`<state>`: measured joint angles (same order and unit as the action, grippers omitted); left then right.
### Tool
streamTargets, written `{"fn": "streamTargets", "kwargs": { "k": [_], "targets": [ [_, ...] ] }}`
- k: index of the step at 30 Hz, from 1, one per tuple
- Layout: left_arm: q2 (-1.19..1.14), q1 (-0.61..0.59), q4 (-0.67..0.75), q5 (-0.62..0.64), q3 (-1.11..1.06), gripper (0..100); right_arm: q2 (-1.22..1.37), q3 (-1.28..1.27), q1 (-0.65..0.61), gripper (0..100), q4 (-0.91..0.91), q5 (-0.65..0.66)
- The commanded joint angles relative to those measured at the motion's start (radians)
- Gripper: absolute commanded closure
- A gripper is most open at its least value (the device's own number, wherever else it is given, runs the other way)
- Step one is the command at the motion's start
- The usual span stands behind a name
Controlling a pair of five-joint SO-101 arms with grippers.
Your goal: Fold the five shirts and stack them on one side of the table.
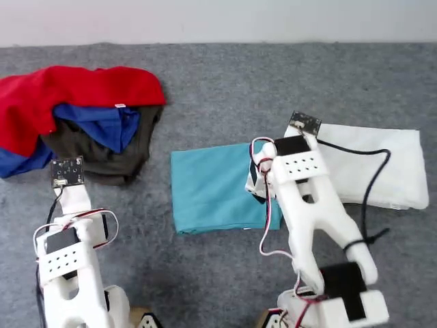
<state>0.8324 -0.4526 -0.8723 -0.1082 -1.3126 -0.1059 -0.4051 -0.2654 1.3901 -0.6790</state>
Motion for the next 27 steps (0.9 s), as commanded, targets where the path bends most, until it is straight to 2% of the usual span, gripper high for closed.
{"fn": "streamTargets", "kwargs": {
  "k": [1, 5, 12, 22, 24, 27],
  "targets": [
    [0.015, -0.002, 0.014, 0.008, 0.004, 99, 0.074, 0.005, -0.001, 71.2, -0.054, -0.025],
    [0.015, -0.005, 0.014, 0.008, 0.002, 99, 0.174, 0.005, -0.005, 71.3, -0.145, -0.023],
    [0.015, -0.005, 0.014, 0.008, 0.002, 99, 0.255, 0.005, -0.008, 71.4, -0.151, -0.005],
    [0.015, -0.005, 0.014, 0.003, 0.002, 99, 0.346, 0.005, -0.111, 71.6, -0.176, 0.003],
    [0.015, -0.005, 0.014, 0.003, 0.002, 99, 0.367, 0.005, -0.108, 75.9, -0.183, 0.005],
    [0.015, -0.005, 0.014, 0.003, 0.002, 99, 0.403, 0.005, -0.107, 88.7, -0.199, 0.034]
  ]
}}
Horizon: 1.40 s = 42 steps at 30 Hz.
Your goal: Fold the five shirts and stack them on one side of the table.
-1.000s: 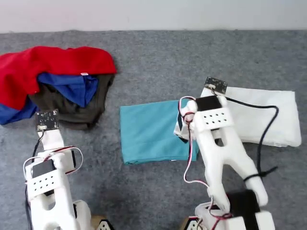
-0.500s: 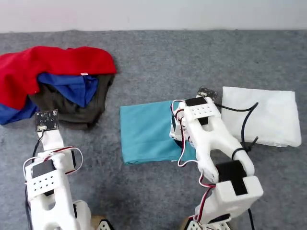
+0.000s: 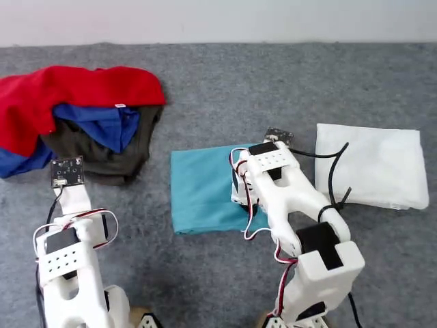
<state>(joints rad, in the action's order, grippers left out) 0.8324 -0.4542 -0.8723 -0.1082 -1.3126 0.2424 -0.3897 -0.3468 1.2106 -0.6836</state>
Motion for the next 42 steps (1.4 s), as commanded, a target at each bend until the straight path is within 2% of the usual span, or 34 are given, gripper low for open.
{"fn": "streamTargets", "kwargs": {
  "k": [1, 6, 12, 16, 20, 24, 28, 33, 38, 39, 42],
  "targets": [
    [0.015, -0.003, 0.014, 0.003, 0.002, 99, 0.067, -0.011, -0.025, 91.6, -0.022, 0.064],
    [0.015, -0.002, 0.014, 0.003, 0.004, 99, 0.084, -0.011, -0.022, 98.6, -0.016, 0.089],
    [0.014, 0.017, -0.017, 0.002, 0.058, 98, 0.045, -0.009, -0.022, 99.0, -0.013, 0.092],
    [0.012, 0.187, -0.167, 0.041, 0.288, 92, 0.012, -0.009, -0.022, 99.0, 0.030, 0.123],
    [-0.051, 0.358, -0.149, 0.244, 0.550, 89, 0.010, -0.009, 0.008, 99.0, 0.027, 0.123],
    [-0.376, 0.486, -0.153, 0.354, 0.809, 83, 0.004, -0.009, 0.030, 99.0, 0.027, 0.123],
    [-0.792, 0.560, -0.265, 0.353, 1.144, 83, 0.010, -0.009, 0.028, 99.0, 0.027, 0.123],
    [-1.263, 0.563, -0.552, 0.304, 1.656, 83, 0.008, -0.009, 0.030, 99.0, 0.027, 0.123],
    [-1.637, 0.560, -0.839, 0.163, 2.114, 83, 0.012, -0.009, 0.061, 99.0, 0.035, 0.124],
    [-1.691, 0.552, -0.881, 0.163, 2.204, 83, 0.012, -0.009, 0.073, 99.0, 0.031, 0.124],
    [-1.794, 0.531, -0.882, 0.164, 2.365, 83, 0.012, -0.009, 0.094, 99.0, 0.027, 0.126]
  ]
}}
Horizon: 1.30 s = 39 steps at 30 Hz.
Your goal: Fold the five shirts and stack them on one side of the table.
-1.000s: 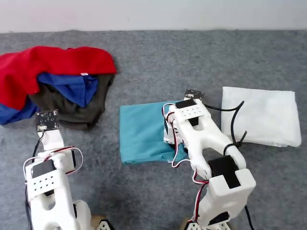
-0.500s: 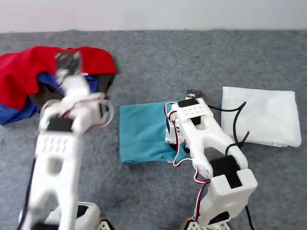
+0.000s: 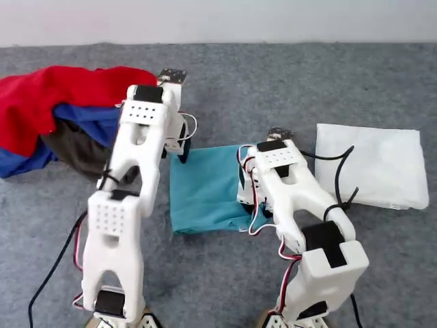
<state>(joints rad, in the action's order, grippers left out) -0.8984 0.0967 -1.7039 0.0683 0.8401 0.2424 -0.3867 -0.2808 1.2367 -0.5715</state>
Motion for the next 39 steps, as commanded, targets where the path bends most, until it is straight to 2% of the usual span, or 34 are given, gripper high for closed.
{"fn": "streamTargets", "kwargs": {
  "k": [1, 9, 16, 21, 27, 33, 39],
  "targets": [
    [-0.078, -0.025, -0.051, -0.012, 0.232, 83, 0.012, -0.012, 0.028, 99.0, 0.001, 0.014],
    [-0.153, -0.020, -0.048, 0.051, 0.229, 83, 0.012, -0.012, 0.022, 99.0, -0.001, 0.014],
    [-0.158, -0.018, -0.049, 0.052, 0.232, 83, 0.012, -0.012, 0.022, 99.0, -0.001, 0.014],
    [-0.031, -0.025, -0.054, 0.092, 0.202, 83, 0.013, -0.012, 0.024, 99.0, -0.001, 0.014],
    [0.210, 0.044, -0.048, 0.100, -0.025, 83, 0.013, -0.012, 0.025, 99.0, -0.001, 0.014],
    [0.239, 0.026, 0.130, 0.101, -0.269, 83, 0.013, -0.012, 0.024, 99.0, -0.015, 0.014],
    [0.239, -0.009, 0.262, 0.106, -0.384, 83, 0.013, -0.012, 0.024, 99.0, -0.015, 0.014]
  ]
}}
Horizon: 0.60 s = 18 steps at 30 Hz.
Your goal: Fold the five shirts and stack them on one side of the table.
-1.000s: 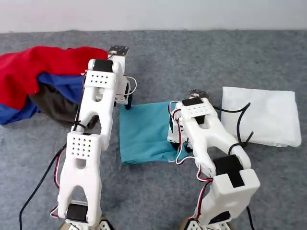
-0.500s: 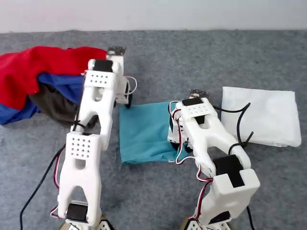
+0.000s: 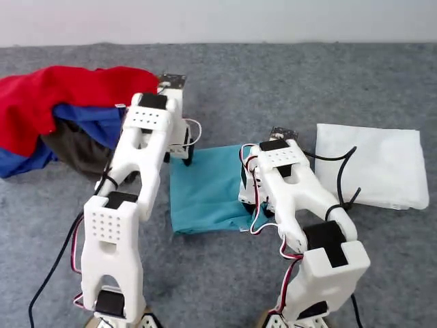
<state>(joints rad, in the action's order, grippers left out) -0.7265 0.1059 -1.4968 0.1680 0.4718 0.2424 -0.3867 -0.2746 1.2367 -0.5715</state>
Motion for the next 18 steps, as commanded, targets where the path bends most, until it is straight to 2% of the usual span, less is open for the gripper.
{"fn": "streamTargets", "kwargs": {
  "k": [1, 8, 18],
  "targets": [
    [0.068, -0.018, 0.071, 0.006, -0.025, 83, 0.013, -0.012, 0.016, 99.0, -0.015, 0.014],
    [-0.002, -0.012, 0.114, 0.008, -0.024, 83, 0.013, -0.012, 0.016, 99.0, -0.016, 0.014],
    [-0.215, -0.011, -0.123, 0.008, 0.321, 83, 0.013, -0.012, 0.016, 99.0, -0.016, 0.014]
  ]
}}
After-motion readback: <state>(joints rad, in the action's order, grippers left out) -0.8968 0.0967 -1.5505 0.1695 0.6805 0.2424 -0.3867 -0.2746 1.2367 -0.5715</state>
